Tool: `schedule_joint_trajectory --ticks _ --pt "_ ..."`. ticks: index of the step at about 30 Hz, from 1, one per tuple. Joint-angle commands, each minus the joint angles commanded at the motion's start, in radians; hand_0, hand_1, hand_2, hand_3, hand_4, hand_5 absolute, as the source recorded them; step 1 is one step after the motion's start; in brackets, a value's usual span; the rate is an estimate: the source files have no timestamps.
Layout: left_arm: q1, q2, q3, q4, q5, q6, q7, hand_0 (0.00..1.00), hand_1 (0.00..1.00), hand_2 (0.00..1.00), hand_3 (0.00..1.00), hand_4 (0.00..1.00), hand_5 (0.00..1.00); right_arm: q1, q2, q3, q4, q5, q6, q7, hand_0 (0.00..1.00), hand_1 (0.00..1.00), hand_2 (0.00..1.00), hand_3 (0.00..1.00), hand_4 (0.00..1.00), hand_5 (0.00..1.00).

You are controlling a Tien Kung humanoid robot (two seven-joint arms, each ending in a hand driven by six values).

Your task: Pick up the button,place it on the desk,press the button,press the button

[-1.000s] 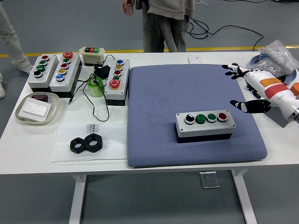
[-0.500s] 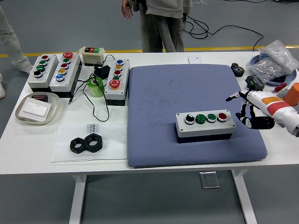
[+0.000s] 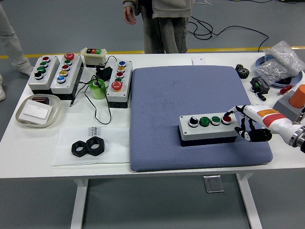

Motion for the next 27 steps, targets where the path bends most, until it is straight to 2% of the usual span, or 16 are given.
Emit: schedule_joint_trajectory --ticks 17,27 --pt "-0.002 0.0 0.002 0.0 -0.003 0.0 0.0 0.74 0.827 0.876 0.83 0.637 0.998 0.002 0.003 -0.036 -0.016 -0.016 0.041 -0.014 0.367 0.155 0.271 0.734 0.554 0.002" --pt "-0.005 0.0 0.007 -0.001 -0.009 -0.002 -0.002 0.74 0.827 0.876 0.831 0.637 0.998 -0.017 -0.014 0.038 0.06 -0.011 0.001 -0.001 0.373 0.158 0.274 0.737 0.555 0.002"
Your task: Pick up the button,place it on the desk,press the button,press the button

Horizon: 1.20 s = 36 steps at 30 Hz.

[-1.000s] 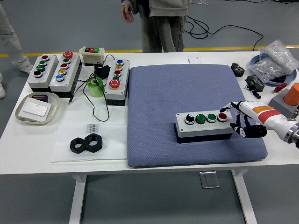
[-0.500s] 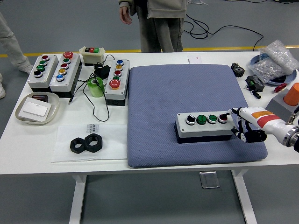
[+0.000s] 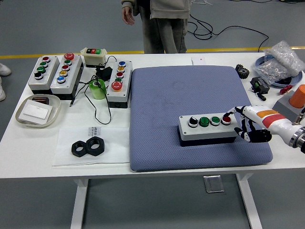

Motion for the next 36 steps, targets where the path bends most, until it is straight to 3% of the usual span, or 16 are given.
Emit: schedule_joint_trajectory --ticks 10,23,36 --pt "-0.001 0.0 0.004 0.0 -0.006 0.0 -0.002 0.74 0.827 0.876 0.831 0.637 0.998 0.016 0.009 -0.02 0.039 -0.009 0.004 -0.008 0.373 0.158 0.275 0.738 0.556 0.002" --pt "-0.003 0.001 0.006 -0.001 -0.008 -0.001 -0.002 0.739 0.828 0.876 0.83 0.637 0.998 0.053 0.053 -0.083 -0.014 -0.007 0.015 -0.017 0.371 0.157 0.272 0.74 0.561 0.002" --pt "-0.003 -0.001 0.002 0.0 -0.005 0.0 0.0 0.74 0.829 0.876 0.83 0.639 0.998 0.05 0.059 -0.096 -0.041 -0.004 0.026 -0.022 0.372 0.158 0.273 0.739 0.561 0.002"
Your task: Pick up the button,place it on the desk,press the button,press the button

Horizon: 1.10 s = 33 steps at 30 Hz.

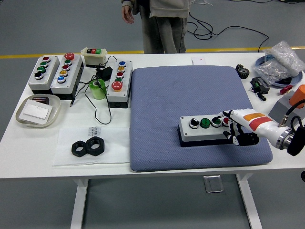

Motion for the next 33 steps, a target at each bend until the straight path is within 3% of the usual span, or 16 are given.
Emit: schedule_joint_trajectory --ticks 20,33 --pt "0.006 0.0 -0.01 0.0 0.016 0.001 0.004 0.74 0.828 0.877 0.829 0.638 0.998 -0.012 0.005 -0.023 -0.004 -0.006 0.02 -0.009 0.372 0.157 0.272 0.737 0.565 0.002" --pt "0.006 0.001 -0.01 0.0 0.015 0.001 0.003 0.741 0.828 0.877 0.829 0.638 0.998 -0.031 -0.026 0.043 0.04 -0.014 0.014 -0.006 0.371 0.156 0.272 0.736 0.57 0.002"
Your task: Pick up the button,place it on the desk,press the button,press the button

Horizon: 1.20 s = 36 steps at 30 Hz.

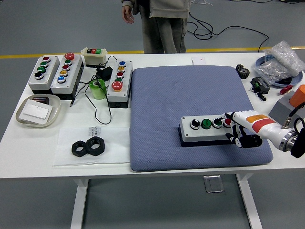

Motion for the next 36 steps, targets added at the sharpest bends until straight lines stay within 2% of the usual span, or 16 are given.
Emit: schedule_joint_trajectory --ticks 16,27,36 --pt "-0.003 -0.001 0.003 0.0 -0.004 0.0 0.0 0.742 0.828 0.877 0.83 0.634 0.998 0.002 0.005 0.006 -0.004 0.001 -0.002 0.001 0.372 0.157 0.272 0.734 0.574 0.002" --pt "-0.006 0.0 0.004 0.0 -0.006 -0.001 -0.001 0.741 0.827 0.877 0.83 0.633 0.998 0.013 0.022 0.003 -0.044 0.008 -0.006 0.001 0.372 0.158 0.272 0.735 0.578 0.002" --pt "-0.006 0.0 0.006 0.0 -0.009 -0.001 -0.003 0.742 0.827 0.877 0.829 0.633 0.998 0.015 0.022 0.003 -0.035 0.005 -0.004 0.0 0.372 0.158 0.273 0.735 0.579 0.002"
